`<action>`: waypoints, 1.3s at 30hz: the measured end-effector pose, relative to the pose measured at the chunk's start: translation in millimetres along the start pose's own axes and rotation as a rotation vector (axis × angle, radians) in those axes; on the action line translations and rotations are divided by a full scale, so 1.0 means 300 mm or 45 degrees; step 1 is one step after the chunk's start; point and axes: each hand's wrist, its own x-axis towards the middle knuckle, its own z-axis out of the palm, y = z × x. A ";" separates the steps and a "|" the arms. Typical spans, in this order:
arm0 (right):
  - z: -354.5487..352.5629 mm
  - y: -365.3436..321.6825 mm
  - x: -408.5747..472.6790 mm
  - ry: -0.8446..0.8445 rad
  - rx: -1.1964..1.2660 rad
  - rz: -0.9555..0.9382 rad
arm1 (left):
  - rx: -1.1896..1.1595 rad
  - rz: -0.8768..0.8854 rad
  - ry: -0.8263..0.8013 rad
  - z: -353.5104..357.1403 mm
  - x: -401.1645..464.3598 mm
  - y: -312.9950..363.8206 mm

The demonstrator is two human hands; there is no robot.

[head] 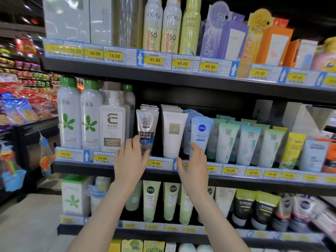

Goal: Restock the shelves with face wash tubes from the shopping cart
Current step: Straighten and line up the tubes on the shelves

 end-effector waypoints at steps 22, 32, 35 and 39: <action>-0.142 -0.017 -0.443 -0.383 -0.334 -0.113 | 0.339 0.130 -0.314 -0.241 -0.448 -0.007; 0.063 0.066 -0.480 -0.508 -0.335 -0.009 | 0.198 0.028 -0.541 -0.042 -0.479 -0.098; 0.162 0.100 -0.480 -0.487 -0.362 -0.027 | 0.203 0.027 -0.608 0.051 -0.473 -0.136; 0.280 0.127 -0.479 -0.483 -0.345 0.000 | 0.091 -0.073 -0.593 0.165 -0.465 -0.172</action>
